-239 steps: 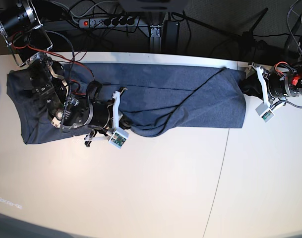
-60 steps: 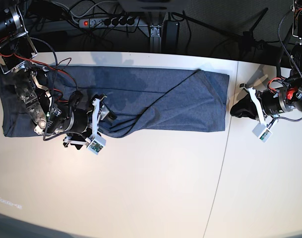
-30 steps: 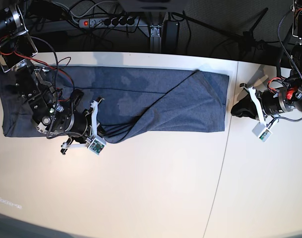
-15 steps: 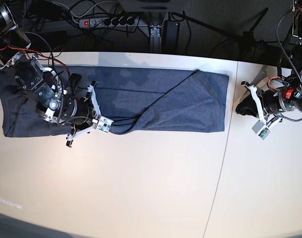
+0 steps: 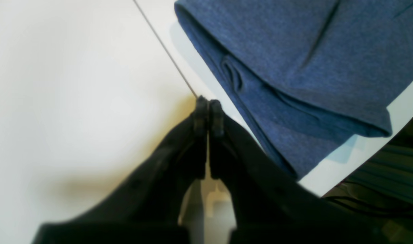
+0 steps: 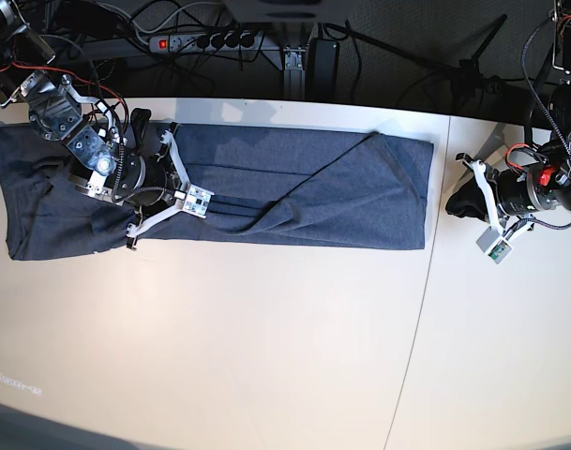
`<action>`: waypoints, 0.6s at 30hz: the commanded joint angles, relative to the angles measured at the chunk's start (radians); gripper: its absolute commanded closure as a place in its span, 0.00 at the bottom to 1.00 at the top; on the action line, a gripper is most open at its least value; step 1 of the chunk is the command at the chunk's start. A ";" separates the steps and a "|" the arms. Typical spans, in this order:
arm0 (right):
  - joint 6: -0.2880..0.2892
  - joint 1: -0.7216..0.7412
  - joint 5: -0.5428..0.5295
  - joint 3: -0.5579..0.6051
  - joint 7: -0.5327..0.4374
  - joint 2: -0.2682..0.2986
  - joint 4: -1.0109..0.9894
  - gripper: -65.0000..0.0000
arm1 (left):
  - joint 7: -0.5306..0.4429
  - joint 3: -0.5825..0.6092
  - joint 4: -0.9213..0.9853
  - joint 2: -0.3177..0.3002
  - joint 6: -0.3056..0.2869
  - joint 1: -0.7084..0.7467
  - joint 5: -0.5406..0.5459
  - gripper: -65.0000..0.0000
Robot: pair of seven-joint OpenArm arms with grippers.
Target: Fold the T-shirt properly
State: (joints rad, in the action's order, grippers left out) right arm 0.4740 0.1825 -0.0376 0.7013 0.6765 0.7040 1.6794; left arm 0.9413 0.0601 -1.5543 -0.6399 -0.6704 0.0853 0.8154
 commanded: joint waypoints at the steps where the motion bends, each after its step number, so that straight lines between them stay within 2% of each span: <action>1: 0.012 0.005 -0.028 -0.005 0.001 0.016 0.012 1.00 | -0.018 -0.010 -0.011 -0.017 -0.028 -0.015 0.014 0.98; 2: 0.012 0.005 -0.040 -0.005 0.001 0.016 0.012 0.93 | -0.018 -0.010 -0.011 -0.017 -0.028 -0.015 0.014 0.98; 4: 0.012 0.006 -0.067 -0.005 0.001 0.015 0.012 0.69 | -0.018 -0.010 -0.011 -0.017 -0.028 -0.015 0.014 0.98; 6: 0.012 0.006 -0.100 -0.005 0.001 0.014 0.013 0.54 | -0.018 -0.010 -0.011 -0.017 -0.028 -0.015 0.015 0.98; 11: 0.012 0.008 -0.192 -0.010 0.006 0.013 0.035 0.52 | -0.018 -0.010 -0.011 -0.017 -0.028 -0.016 0.023 0.98; 18: 0.012 0.008 -0.192 -0.013 0.020 0.013 0.068 0.52 | -0.017 -0.010 -0.011 -0.017 -0.028 -0.015 0.033 0.98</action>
State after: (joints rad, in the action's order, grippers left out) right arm 0.4736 0.1795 -0.2214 0.6983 0.7078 0.7059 1.7298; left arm 0.9417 0.0601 -1.5543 -0.6399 -0.6704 0.0853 0.8326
